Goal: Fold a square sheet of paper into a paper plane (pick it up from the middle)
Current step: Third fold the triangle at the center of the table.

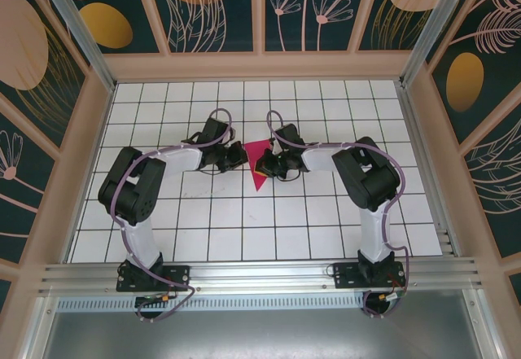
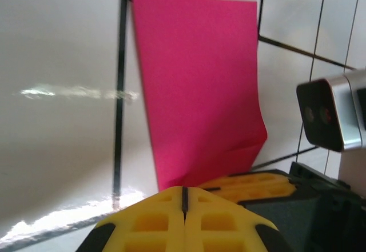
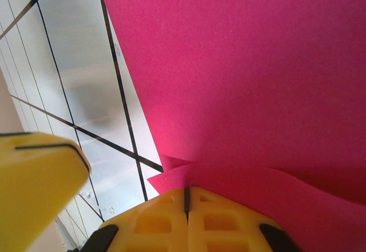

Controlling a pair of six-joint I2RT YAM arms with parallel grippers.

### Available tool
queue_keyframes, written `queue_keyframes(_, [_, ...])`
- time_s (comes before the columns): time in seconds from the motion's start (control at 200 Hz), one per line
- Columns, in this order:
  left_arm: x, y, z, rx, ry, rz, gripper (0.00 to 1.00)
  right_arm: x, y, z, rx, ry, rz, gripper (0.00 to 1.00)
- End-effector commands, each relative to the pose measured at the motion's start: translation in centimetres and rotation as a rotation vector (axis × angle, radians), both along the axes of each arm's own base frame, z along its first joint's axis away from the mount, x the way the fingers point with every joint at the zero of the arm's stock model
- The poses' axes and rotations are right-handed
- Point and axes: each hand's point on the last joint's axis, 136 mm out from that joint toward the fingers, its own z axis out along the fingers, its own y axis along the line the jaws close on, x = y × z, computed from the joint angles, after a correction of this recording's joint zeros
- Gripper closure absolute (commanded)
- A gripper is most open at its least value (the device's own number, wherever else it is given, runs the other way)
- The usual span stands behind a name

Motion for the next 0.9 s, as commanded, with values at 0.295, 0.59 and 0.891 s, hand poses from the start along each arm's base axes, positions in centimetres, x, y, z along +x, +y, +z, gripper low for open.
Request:
queue_keyframes(0.295, [0.3,-1.9,-0.5,-0.020,0.011,-0.028,1.00,-0.9,-1.6,-2.8,-0.075,0.069,-0.029,1.00])
queue_keyframes(0.59, [-0.1,-2.1,-1.7,-0.011,0.042,-0.032,1.00,-0.9,-1.6,-2.9,-0.078,0.072,-0.031,1.00])
queue_keyframes(0.891, [-0.2,-1.6,-2.8,0.033,0.060,-0.023,1.00,-0.9,-1.6,-2.9,-0.079,0.072,-0.031,1.00])
